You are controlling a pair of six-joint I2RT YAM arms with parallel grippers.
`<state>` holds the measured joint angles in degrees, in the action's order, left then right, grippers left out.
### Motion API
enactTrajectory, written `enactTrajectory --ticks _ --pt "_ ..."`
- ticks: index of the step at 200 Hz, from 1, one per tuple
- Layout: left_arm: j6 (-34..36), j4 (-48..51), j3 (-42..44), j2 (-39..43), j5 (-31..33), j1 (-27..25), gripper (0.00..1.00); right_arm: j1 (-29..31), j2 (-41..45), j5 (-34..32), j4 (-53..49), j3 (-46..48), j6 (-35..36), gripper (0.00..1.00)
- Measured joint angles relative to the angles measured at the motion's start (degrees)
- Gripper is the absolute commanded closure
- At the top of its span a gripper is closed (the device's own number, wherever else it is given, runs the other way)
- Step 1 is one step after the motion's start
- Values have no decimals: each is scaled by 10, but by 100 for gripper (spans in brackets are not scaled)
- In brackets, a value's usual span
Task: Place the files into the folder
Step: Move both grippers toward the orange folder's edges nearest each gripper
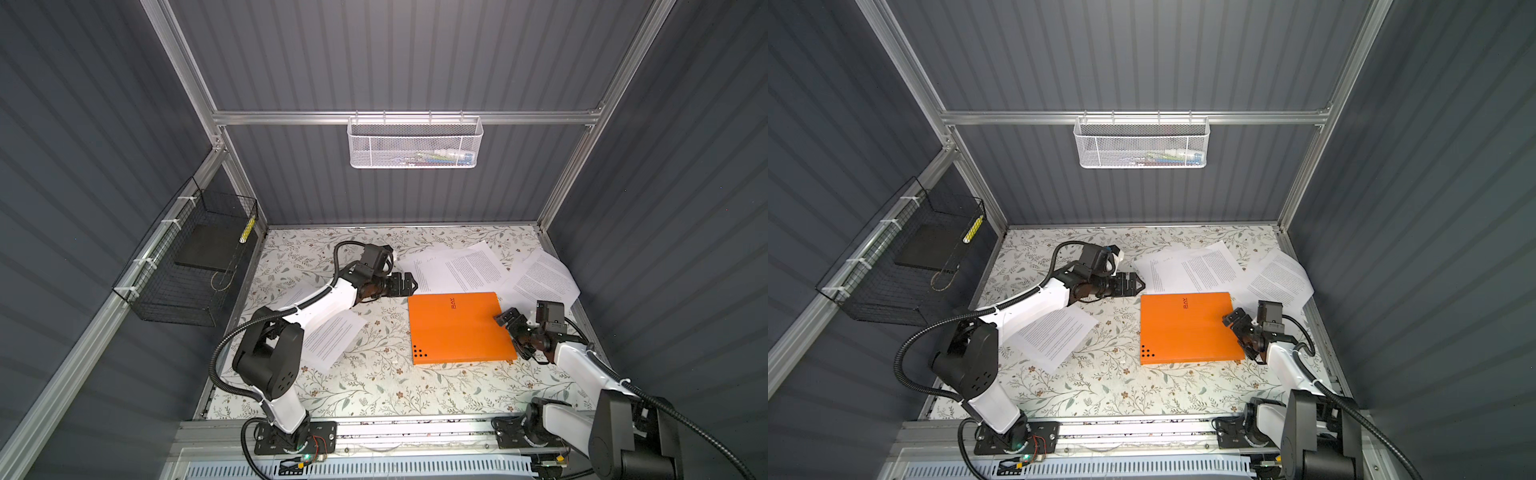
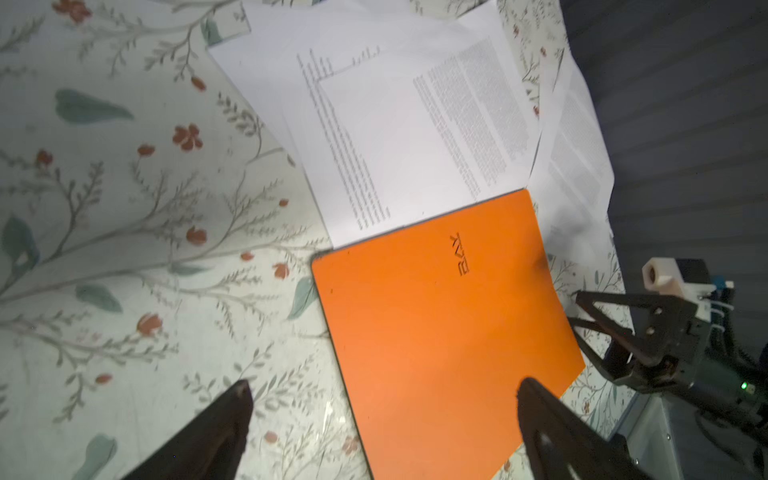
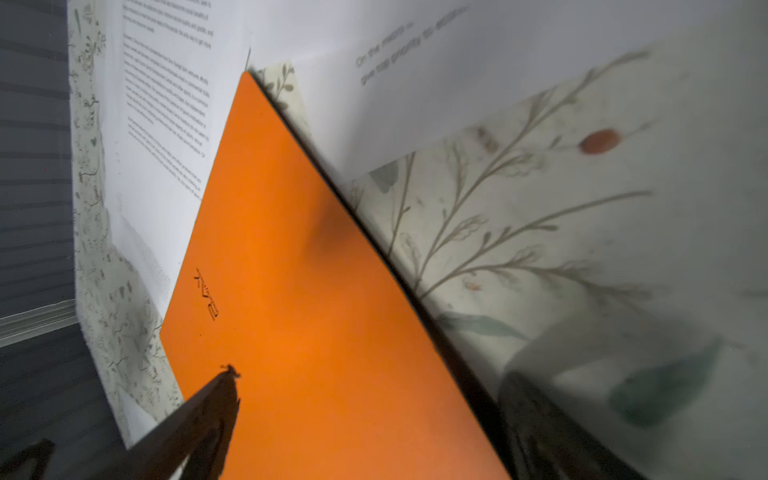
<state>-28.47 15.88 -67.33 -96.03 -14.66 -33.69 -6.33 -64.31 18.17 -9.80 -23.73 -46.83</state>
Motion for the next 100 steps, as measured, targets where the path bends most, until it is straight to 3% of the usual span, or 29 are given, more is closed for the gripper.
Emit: enactTrajectory --ticks 35,68,100 --pt "-12 55 119 64 -13 0 0 117 52 -22 -5 16 -75 1" --pt "-51 86 159 144 -14 0 0 274 129 -111 40 64 -196 1" --pt "-99 99 176 188 25 1 0 415 64 -184 84 34 -237 1"
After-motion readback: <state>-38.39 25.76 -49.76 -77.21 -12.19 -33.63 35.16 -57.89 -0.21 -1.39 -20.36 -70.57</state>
